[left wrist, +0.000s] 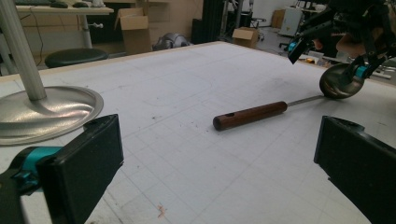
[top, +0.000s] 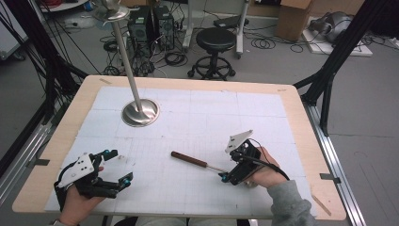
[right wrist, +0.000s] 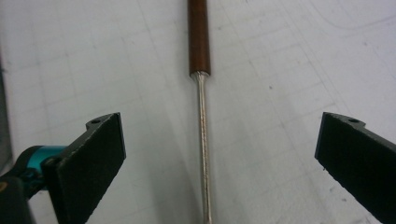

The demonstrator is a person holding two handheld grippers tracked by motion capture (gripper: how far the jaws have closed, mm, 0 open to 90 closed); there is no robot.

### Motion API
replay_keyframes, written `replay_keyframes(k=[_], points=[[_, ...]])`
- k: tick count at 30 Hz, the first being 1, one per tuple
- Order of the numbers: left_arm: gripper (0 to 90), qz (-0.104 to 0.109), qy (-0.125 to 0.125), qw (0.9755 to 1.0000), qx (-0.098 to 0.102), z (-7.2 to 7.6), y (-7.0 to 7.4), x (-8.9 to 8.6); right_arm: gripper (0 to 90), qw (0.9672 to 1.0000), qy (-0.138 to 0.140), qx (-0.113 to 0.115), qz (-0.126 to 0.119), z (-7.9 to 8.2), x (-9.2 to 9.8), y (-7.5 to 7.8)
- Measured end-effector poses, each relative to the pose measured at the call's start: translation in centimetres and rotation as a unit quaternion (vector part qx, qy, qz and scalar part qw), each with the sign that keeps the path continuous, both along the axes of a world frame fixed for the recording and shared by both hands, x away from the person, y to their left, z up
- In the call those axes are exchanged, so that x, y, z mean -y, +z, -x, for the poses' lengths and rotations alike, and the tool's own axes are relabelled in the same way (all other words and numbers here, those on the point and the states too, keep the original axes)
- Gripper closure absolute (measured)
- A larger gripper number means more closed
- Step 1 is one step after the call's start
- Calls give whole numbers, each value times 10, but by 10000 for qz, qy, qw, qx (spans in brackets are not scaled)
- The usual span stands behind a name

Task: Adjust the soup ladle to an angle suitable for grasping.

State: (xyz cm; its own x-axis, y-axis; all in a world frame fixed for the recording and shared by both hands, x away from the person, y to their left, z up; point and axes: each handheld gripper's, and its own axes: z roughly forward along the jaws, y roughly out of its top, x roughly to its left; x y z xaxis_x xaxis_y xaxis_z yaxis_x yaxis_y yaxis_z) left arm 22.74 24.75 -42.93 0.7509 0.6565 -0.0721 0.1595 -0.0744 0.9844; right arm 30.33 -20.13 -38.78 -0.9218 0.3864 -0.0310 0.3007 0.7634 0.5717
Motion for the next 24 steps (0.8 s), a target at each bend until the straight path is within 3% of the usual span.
replay_keyframes(k=[9, 12, 24], points=[[18, 5, 50, 10000, -14, 2, -1, -3, 6, 9985, 21, -113, 526, -4, -8, -9], [18, -8, 67, 10000, -8, 3, -1, -3, 6, 9973, -19, -244, 696, -6, -10, -12], [18, -11, 121, 9999, -4, 7, -1, -6, 16, 9954, -46, -225, 935, -9, -16, -9]])
